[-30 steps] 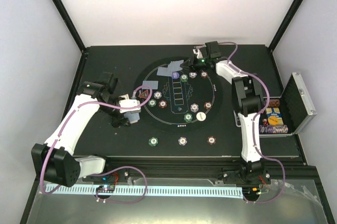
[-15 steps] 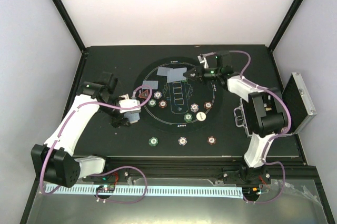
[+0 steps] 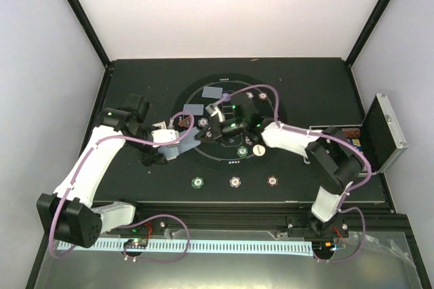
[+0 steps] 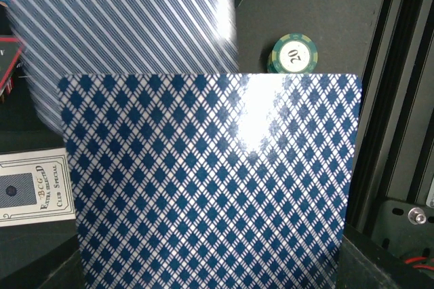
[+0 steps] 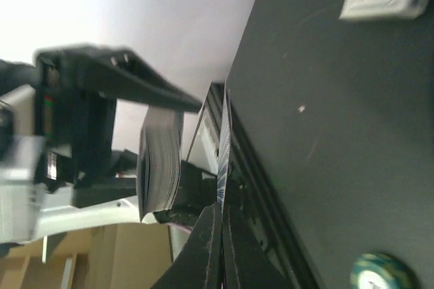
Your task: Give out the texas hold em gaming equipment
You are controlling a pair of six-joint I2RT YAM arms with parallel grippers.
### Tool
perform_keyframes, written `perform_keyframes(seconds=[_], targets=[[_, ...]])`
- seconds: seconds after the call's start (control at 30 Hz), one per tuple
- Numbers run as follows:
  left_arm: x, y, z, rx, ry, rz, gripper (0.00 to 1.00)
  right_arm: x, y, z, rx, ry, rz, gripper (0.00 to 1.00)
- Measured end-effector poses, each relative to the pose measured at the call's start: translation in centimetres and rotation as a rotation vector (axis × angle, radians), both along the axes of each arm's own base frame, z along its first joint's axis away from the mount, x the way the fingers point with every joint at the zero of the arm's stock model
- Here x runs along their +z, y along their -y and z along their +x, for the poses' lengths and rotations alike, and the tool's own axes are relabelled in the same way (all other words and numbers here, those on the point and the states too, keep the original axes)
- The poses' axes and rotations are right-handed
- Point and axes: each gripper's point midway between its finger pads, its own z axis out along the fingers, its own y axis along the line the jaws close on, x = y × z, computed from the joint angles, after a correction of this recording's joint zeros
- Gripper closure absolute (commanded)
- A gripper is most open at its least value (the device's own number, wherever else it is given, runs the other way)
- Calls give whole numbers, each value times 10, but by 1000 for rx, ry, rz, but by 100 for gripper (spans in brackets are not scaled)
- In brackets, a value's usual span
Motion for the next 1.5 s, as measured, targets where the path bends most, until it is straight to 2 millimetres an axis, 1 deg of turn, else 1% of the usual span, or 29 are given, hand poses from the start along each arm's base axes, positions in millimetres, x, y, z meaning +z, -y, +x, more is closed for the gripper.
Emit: perform_keyframes(seconds=[0.03,0.1,0.17,0.2,0.3,0.37,0.43,0.57,0.6,0.63,0.67,0.77,0.8,0.83,0.93,0.97,1.03,1.07,1.1,1.17,1.23,1.27,1.33,1.4,1.43,1.5], targets=[[1,0,-1,0,1,-1,98,-1,-12,-13,30,-3,4,99],[3,-1,-3,0,5,-1,98,-10,-35,-37,81,-25,4,99],[5,-1,-6,0,12,-3,98,-23,-51,-51,106,-56,-6,99],[7,-2,-8,0,17,-4,99,-34,-58,-57,115,-76,-17,99],[10,-3,-12,0,26,-5,99,-63,-74,-70,130,-135,-58,99],[12,-3,-14,0,33,-6,99,-78,-83,-75,131,-162,-84,99],[13,-3,-15,0,39,-8,98,-88,-93,-76,125,-174,-100,96],[14,-4,-16,0,38,-7,99,-91,-110,-60,93,-158,-100,95],[13,-4,-16,0,37,-6,98,-90,-116,-54,84,-148,-96,89],[13,-4,-17,0,35,-6,98,-89,-122,-49,75,-140,-91,74],[13,-4,-17,0,35,-5,99,-90,-125,-46,68,-138,-91,65],[13,-5,-17,1,35,-2,98,-94,-131,-40,55,-145,-96,49],[13,-5,-16,1,36,0,98,-96,-131,-40,56,-147,-99,44],[13,-5,-16,1,36,1,98,-99,-130,-41,56,-153,-106,42],[12,-6,-16,3,35,5,98,-107,-120,-43,48,-169,-126,39],[12,-6,-16,2,35,6,98,-110,-111,-43,39,-178,-137,38],[12,-6,-16,3,35,7,98,-114,-87,-41,6,-204,-161,36],[11,-6,-17,3,34,8,98,-111,-73,-37,-18,-211,-164,34],[11,-6,-17,3,33,9,99,-107,-61,-32,-42,-214,-162,33],[11,-6,-17,3,31,9,99,-90,-43,-21,-79,-195,-141,31],[10,-6,-16,3,29,9,99,-63,-34,-14,-98,-145,-98,30],[10,-6,-16,2,27,10,98,-50,-32,-15,-97,-122,-76,29],[8,-6,-16,2,21,11,99,-23,-29,-23,-84,-75,-32,27],[6,-6,-17,2,14,12,99,-6,-26,-31,-76,-41,7,25],[5,-6,-17,2,8,13,98,0,-23,-36,-71,-36,21,23],[5,-6,-16,2,5,14,98,3,-19,-43,-70,-36,39,21]])
